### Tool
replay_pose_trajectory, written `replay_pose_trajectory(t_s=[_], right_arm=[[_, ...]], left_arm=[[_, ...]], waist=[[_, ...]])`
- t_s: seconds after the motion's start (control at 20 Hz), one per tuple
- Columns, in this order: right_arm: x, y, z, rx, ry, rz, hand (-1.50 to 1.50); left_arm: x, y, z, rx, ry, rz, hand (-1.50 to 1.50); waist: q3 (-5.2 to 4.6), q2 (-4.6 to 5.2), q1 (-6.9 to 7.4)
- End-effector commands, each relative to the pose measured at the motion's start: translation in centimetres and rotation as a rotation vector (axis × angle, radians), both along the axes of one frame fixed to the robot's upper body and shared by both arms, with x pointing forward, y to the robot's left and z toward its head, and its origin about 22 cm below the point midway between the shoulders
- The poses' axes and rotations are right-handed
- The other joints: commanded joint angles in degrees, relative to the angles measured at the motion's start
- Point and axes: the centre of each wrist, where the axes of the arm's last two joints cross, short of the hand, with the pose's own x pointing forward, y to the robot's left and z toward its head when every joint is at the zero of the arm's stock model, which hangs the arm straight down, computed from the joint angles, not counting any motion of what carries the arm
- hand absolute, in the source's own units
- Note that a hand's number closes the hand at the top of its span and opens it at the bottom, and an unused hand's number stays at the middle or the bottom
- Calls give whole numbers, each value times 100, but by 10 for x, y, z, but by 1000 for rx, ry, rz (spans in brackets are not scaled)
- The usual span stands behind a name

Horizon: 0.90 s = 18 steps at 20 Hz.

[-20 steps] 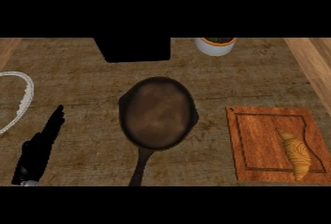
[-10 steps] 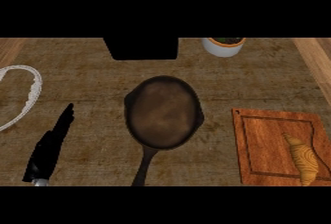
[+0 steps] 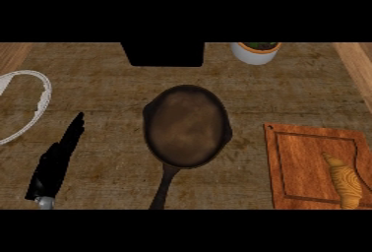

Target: Pick the croissant from the cutting board and place it in the pan

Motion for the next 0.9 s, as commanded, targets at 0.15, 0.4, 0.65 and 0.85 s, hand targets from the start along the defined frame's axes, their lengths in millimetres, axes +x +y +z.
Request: replay_pose_trajectory(t_s=[0.15, 0.4, 0.65, 0.85], right_arm=[[28, 8, 2, -59, 181, 26, -150], [43, 38, -20, -107, 332, 26, -150], [52, 48, -28, -141, 391, 50, -150], [55, 57, -46, -112, 421, 62, -150]], left_arm=[[-6, 6, 3, 0, 5, -6, 0], [0, -3, -3, 18, -5, 6, 0], [6, -8, 6, 8, 2, -12, 0], [1, 0, -4, -7, -9, 18, 0]], waist=[[2, -3, -2], [0, 8, 17], [2, 1, 7], [2, -5, -21]])
